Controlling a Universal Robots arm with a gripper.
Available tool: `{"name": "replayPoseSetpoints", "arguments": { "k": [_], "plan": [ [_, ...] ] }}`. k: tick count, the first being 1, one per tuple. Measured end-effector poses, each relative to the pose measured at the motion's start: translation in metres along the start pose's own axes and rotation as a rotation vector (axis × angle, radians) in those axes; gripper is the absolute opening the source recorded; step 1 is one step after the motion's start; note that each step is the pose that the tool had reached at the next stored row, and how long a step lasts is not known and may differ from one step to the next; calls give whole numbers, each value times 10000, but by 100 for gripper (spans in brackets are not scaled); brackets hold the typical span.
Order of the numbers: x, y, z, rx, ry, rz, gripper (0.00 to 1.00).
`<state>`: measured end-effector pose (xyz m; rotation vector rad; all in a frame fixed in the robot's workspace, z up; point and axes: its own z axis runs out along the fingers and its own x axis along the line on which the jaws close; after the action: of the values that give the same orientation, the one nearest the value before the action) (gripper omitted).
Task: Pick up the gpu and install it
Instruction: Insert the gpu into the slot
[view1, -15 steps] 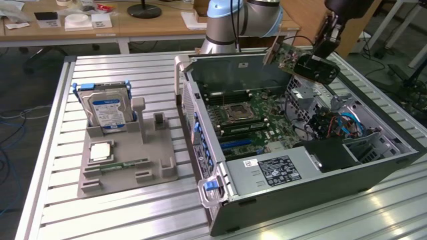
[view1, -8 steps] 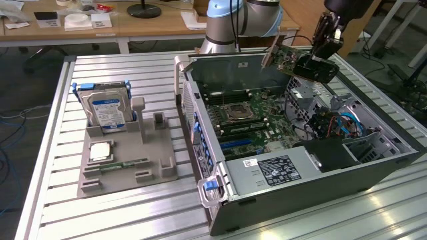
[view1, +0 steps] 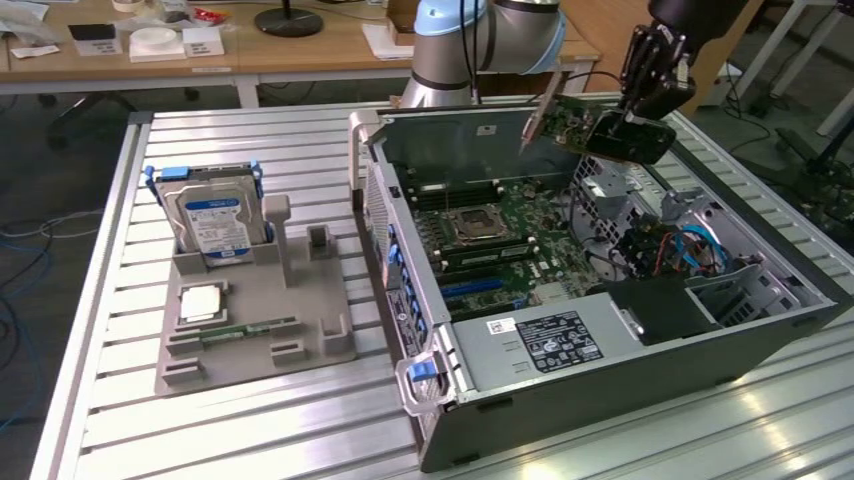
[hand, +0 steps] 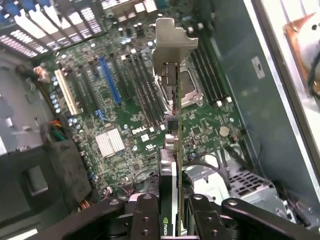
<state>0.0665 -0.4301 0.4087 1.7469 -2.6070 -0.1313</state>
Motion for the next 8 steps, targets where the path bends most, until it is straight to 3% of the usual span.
{"name": "replayPoseSetpoints", "arguments": {
  "k": [2,7,8],
  "plan": [
    [0,0,-1,-10,18,-234,27],
    [0,0,0,-10,19,-261,27],
    [0,1,0,28,5,-266,27]
  ]
}}
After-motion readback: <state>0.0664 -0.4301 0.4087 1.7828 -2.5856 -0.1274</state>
